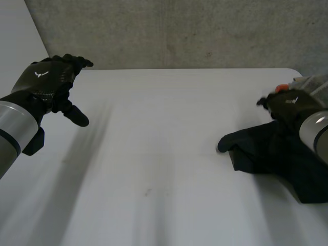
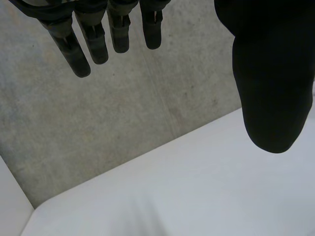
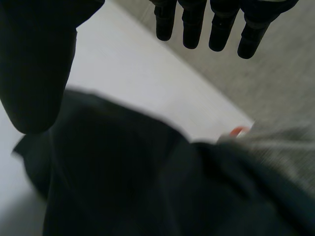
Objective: Fold the laundry.
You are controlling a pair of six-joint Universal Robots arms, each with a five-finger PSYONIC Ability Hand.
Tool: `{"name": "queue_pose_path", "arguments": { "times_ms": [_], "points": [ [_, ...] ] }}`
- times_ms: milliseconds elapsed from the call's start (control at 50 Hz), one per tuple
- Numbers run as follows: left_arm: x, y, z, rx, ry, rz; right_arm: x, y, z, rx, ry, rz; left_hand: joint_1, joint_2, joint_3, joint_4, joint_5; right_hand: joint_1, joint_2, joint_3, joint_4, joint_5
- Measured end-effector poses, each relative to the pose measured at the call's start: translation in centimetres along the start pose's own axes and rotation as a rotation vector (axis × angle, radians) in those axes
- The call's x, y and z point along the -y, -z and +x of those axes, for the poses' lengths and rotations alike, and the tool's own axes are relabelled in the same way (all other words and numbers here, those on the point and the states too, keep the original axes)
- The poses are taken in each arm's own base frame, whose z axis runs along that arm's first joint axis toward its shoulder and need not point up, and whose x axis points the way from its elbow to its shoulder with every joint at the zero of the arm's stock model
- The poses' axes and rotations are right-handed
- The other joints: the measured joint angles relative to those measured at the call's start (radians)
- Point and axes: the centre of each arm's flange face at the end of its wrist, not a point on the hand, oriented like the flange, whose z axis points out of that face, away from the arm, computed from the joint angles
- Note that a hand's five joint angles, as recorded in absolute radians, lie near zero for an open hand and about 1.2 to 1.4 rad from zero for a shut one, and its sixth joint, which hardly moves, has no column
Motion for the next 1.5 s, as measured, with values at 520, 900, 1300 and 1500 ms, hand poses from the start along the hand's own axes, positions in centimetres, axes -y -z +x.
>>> {"name": "queue_pose_path", "arguments": {
  "times_ms": [520,900,1300,1500],
  "points": [
    [1.0,0.3,-4.2,0.122,0.005,0.047,9.4,2.0,-12.3,0.188,0.149,0.599,0.000,0.000,0.000,0.000,0.000,0.883,0.969,0.978,0.986,0.927],
    [0.9,0.5,-5.5,0.149,0.051,0.057,7.1,1.9,-21.8,0.434,0.185,0.499,0.000,-0.001,0.000,0.000,0.000,-0.004,-0.002,-0.001,-0.002,0.000],
    [-3.7,2.4,-3.7,0.103,-0.074,-0.257,4.4,-1.5,-13.9,0.412,0.185,0.173,0.000,-0.001,0.000,0.000,0.000,-0.004,-0.002,-0.001,-0.001,0.000],
    [-7.1,3.7,-2.6,0.048,-0.124,-0.403,0.2,-1.8,-16.1,0.482,0.243,0.094,0.000,-0.001,0.000,0.000,0.000,-0.004,0.001,0.001,0.001,0.000]
  ]
}}
